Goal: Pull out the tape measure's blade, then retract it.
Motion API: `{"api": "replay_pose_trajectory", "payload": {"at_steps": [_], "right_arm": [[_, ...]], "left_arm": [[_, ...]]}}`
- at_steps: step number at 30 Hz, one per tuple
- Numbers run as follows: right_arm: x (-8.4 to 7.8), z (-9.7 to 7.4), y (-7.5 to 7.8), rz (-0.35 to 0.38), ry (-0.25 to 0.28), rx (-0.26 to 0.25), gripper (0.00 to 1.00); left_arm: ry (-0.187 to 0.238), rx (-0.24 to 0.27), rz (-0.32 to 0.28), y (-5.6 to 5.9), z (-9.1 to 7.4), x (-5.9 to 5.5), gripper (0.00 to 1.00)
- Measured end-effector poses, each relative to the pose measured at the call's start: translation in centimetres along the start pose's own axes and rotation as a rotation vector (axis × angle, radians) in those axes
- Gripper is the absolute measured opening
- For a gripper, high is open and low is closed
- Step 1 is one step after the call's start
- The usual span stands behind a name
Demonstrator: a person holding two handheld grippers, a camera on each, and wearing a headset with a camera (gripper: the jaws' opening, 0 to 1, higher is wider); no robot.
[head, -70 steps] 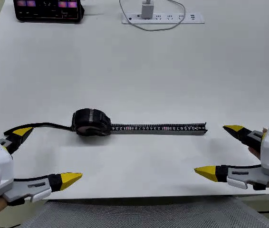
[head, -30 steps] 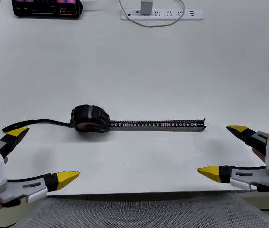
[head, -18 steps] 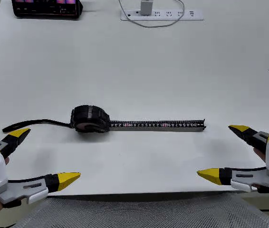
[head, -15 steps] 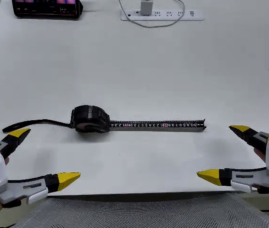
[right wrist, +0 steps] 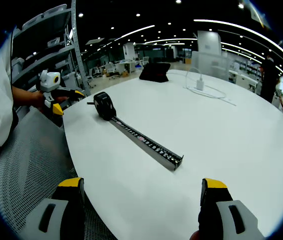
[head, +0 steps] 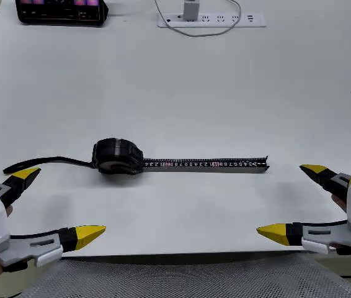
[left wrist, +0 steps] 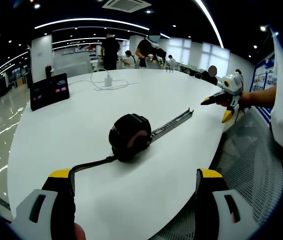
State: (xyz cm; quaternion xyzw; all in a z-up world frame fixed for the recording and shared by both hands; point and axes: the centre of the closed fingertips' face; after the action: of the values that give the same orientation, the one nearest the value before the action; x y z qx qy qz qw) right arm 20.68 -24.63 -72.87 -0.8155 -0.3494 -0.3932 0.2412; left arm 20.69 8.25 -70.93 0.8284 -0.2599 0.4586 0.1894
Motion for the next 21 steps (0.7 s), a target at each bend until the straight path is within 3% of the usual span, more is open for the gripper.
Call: {"api": "replay_pose_trajectory", "payload": {"at_steps": [21], "right_arm": [[-0.1,0.1,0.3,-0.002,-0.005,-0.003,0.95]], "left_arm": [[0.019,-0.020,-0.008,1.3,2.0,1.3,0.99]]}}
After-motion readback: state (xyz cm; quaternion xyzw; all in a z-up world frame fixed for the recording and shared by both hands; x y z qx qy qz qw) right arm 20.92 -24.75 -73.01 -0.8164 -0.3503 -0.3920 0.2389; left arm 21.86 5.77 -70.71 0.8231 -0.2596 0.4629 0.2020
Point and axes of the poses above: the centre of the closed fingertips' face, and the gripper's own axes: z roughly forward along the fingers, y roughly to its right, x roughly out of its top, and after that the axes turned 5 degrees about y, right-handed
